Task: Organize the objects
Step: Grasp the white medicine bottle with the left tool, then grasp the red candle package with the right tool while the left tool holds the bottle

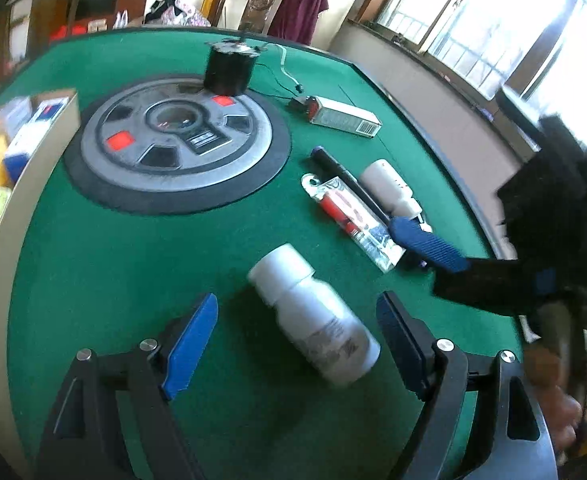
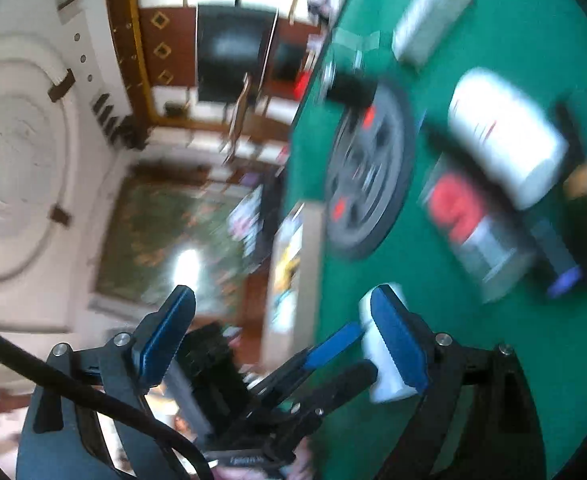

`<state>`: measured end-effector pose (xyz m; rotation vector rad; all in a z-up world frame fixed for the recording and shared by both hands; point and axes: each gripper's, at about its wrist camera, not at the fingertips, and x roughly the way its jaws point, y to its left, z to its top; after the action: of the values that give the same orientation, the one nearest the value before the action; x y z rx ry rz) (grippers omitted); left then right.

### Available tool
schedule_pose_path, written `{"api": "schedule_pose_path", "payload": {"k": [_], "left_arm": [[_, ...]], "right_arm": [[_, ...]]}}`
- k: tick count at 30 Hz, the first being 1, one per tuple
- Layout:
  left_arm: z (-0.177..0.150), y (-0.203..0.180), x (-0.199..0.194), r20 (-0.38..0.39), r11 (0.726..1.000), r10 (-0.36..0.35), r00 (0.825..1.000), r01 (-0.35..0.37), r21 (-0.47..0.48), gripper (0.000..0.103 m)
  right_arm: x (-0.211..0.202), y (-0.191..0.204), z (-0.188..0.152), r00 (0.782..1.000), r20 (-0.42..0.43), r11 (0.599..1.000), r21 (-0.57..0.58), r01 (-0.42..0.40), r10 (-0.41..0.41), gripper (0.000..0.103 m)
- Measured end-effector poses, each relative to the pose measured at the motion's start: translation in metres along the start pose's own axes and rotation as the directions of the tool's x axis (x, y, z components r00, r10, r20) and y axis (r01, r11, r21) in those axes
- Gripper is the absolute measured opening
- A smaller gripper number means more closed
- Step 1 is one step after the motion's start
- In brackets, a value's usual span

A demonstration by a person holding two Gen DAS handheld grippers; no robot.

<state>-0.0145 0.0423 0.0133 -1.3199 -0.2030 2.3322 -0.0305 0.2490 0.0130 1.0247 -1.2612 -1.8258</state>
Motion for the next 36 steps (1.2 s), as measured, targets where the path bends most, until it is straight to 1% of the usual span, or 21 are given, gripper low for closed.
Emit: {"api": "schedule_pose_path", "payload": {"k": [2,3,4,5,6,7,9,13,17,19,20,22,24,26,27,28,30,32,34,35,36], "left_arm": [[0.003,-0.013,0.011,-0.003,0.999,0.034,0.999,-0.034,0.031,0.076],[0.004,-0.02,0.017,-0.005,0.996,0.068,0.998,-0.068,0.062,0.076],[0.003,-0.029,0.023,0.004,0.987,0.117,0.993,-0.117,0.109,0.074],[0.002,-0.033,0.025,0.011,0.981,0.14,0.99,-0.141,0.136,0.068],[0.0,-0.037,0.026,0.025,0.971,0.168,0.986,-0.17,0.168,0.048],[-0.002,-0.038,0.025,0.033,0.962,0.201,0.979,-0.204,0.182,0.034],[-0.004,-0.035,0.021,0.031,0.962,0.193,0.981,-0.196,0.189,0.027],[-0.011,-0.011,0.001,0.011,0.977,0.158,0.987,-0.158,0.14,0.027],[-0.022,0.015,-0.03,0.036,0.989,0.125,0.992,-0.127,0.073,0.027],[-0.029,0.03,-0.047,0.052,0.996,0.09,0.995,-0.091,0.023,0.026],[-0.034,0.037,-0.056,0.063,0.997,0.071,0.995,-0.072,0.006,0.025],[-0.042,0.045,-0.071,0.088,0.998,0.059,0.994,-0.059,-0.003,0.025],[-0.048,0.048,-0.081,0.113,0.998,0.06,0.992,-0.061,0.005,0.025],[-0.054,0.052,-0.087,0.122,0.998,0.064,0.99,-0.065,0.01,0.025],[-0.056,0.054,-0.087,0.115,0.998,0.057,0.992,-0.058,0.01,0.025],[-0.059,0.054,-0.084,0.101,0.999,0.049,0.994,-0.05,0.008,0.025],[-0.062,0.054,-0.079,0.07,0.999,0.043,0.997,-0.044,0.012,0.025],[-0.065,0.053,-0.075,0.058,0.999,0.047,0.997,-0.049,0.022,0.025],[-0.067,0.052,-0.071,0.043,0.998,0.053,0.998,-0.055,0.032,0.025],[-0.067,0.053,-0.068,0.032,0.998,0.057,0.998,-0.058,0.032,0.025],[-0.068,0.053,-0.067,0.033,0.998,0.054,0.998,-0.056,0.03,0.025]], "right_arm": [[-0.006,0.002,0.002,0.999,0.036,1.0,-0.006,0.026,-0.026,0.091],[-0.008,0.003,0.002,0.998,0.052,0.999,-0.009,0.042,-0.041,0.09],[-0.01,0.004,0.003,0.996,0.067,0.998,-0.012,0.057,-0.056,0.09],[-0.013,0.004,0.004,0.994,0.083,0.997,-0.018,0.074,-0.072,0.091],[-0.018,0.005,0.005,0.991,0.098,0.996,-0.026,0.091,-0.088,0.091],[-0.02,0.007,0.005,0.988,0.113,0.994,-0.033,0.105,-0.101,0.09],[-0.025,0.007,0.005,0.983,0.137,0.991,-0.044,0.128,-0.121,0.091],[-0.023,0.007,0.007,0.978,0.136,0.985,-0.059,0.165,-0.156,0.09],[-0.014,0.007,0.004,0.96,0.117,0.958,-0.105,0.268,-0.256,0.09],[-0.008,0.008,0.003,0.939,0.122,0.932,-0.134,0.337,-0.322,0.09],[-0.005,0.01,0.002,0.922,0.129,0.91,-0.157,0.383,-0.366,0.09],[0.003,0.013,-0.001,0.881,0.148,0.857,-0.205,0.472,-0.449,0.09],[0.01,0.016,-0.005,0.867,0.154,0.829,-0.252,0.499,-0.474,0.09],[0.015,0.019,-0.009,0.844,0.167,0.797,-0.277,0.537,-0.51,0.088],[0.017,0.02,-0.011,0.831,0.17,0.782,-0.283,0.556,-0.529,0.084],[0.019,0.023,-0.013,0.812,0.173,0.757,-0.297,0.582,-0.557,0.081],[0.024,0.026,-0.018,0.789,0.157,0.728,-0.314,0.61,-0.594,0.072],[0.03,0.03,-0.022,0.776,0.135,0.709,-0.333,0.621,-0.616,0.069],[0.038,0.033,-0.025,0.757,0.091,0.688,-0.357,0.631,-0.647,0.066],[0.043,0.036,-0.025,0.739,0.073,0.671,-0.366,0.645,-0.67,0.065],[0.046,0.04,-0.024,0.713,0.084,0.641,-0.376,0.67,-0.696,0.065]]}}
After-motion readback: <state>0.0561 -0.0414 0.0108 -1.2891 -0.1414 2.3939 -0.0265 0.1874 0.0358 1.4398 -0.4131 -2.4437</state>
